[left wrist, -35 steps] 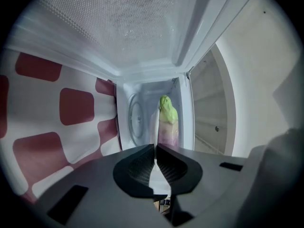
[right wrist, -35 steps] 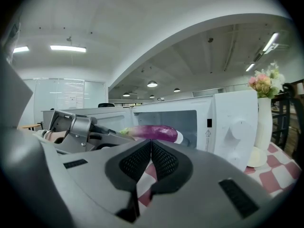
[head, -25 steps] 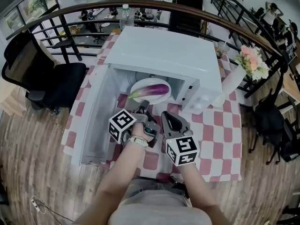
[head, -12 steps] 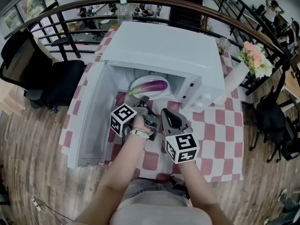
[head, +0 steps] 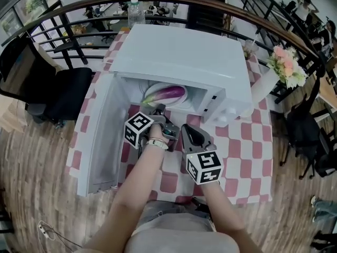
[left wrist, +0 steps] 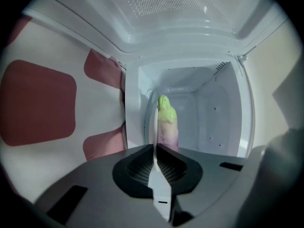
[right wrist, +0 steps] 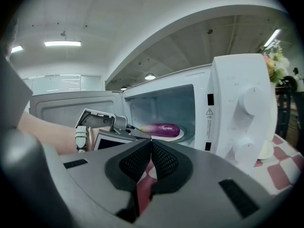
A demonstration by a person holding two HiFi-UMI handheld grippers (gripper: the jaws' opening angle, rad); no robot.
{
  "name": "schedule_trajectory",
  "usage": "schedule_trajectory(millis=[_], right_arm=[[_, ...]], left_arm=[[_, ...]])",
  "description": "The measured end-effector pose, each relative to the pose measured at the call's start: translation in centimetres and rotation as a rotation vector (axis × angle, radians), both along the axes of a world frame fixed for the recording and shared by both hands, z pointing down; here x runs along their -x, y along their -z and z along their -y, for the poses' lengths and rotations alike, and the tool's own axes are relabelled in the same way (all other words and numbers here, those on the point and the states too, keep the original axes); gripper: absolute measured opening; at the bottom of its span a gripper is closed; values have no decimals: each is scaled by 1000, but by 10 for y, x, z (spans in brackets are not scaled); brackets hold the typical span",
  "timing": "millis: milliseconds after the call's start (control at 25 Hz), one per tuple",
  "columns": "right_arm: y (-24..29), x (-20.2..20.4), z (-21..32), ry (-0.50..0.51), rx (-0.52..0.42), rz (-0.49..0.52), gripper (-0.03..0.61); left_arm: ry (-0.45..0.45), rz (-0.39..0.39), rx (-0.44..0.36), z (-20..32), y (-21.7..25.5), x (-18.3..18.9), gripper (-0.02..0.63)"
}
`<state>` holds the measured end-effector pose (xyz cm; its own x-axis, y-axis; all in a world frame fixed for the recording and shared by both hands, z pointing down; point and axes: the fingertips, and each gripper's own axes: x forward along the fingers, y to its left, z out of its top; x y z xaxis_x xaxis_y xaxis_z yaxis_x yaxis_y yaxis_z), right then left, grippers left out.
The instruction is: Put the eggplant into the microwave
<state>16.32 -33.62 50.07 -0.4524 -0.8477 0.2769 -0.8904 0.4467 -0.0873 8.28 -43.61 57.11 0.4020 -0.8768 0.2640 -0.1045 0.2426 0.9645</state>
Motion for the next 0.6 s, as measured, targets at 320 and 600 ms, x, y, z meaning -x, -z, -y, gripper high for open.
schedule_trajectory(millis=[320, 600], right_arm=[[2, -3, 3, -8, 35, -4, 26], [3, -11, 0, -20, 81, -10, 26]], left_arm=[[-14, 35, 108, 7, -14, 0, 94], [29, 41, 188, 12, -20, -1, 133]])
